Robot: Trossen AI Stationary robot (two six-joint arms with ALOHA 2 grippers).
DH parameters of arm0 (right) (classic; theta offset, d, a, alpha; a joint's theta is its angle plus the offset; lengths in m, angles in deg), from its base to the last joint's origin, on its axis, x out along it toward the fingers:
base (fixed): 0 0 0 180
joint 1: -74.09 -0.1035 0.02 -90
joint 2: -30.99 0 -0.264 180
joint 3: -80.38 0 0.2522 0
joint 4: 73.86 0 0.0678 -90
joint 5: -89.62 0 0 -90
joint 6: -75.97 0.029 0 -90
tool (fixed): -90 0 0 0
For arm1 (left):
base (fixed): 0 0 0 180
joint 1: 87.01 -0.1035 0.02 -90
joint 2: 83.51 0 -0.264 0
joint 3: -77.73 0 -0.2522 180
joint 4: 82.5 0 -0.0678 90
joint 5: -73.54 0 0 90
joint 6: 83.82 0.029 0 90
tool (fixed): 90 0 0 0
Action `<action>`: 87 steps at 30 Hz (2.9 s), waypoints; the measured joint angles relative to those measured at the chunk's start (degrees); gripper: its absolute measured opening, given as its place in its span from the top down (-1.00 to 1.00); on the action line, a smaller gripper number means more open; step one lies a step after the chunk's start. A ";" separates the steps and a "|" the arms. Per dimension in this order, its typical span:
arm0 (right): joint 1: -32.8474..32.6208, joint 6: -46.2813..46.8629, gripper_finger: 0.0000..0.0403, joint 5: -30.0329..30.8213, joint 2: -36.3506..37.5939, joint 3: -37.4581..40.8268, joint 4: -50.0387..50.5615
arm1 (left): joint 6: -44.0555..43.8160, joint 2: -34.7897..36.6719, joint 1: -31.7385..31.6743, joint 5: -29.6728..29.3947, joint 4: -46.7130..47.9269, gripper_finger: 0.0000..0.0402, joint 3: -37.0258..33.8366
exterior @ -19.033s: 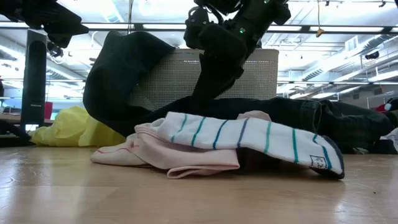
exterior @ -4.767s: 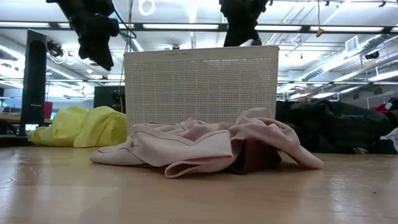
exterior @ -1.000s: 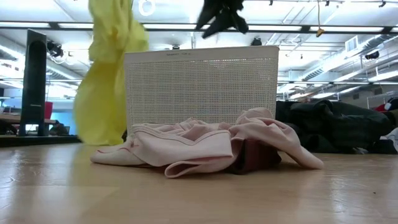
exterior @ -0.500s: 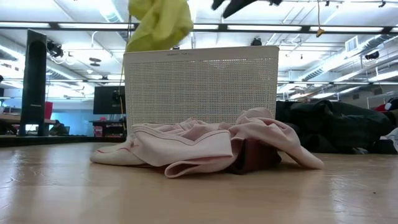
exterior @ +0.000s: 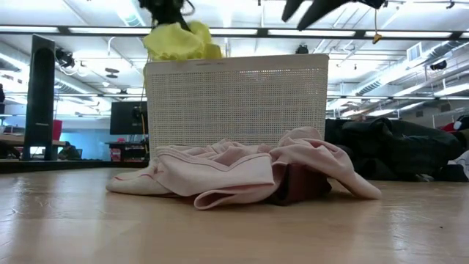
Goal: Sort clothes
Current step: Put the yellow shirt into the laundry organizer
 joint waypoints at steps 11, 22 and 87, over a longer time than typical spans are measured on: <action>-1.13 4.81 0.34 1.51 0.08 1.37 3.50 | 5.71 -11.52 9.46 -9.60 2.89 0.97 0.00; -6.62 17.88 0.38 1.66 0.11 1.37 10.31 | 5.78 -24.31 12.15 -15.40 4.10 0.96 0.26; -9.62 26.26 0.44 0.21 1.85 1.13 17.19 | -10.54 29.29 2.18 -20.13 -27.27 0.37 -48.77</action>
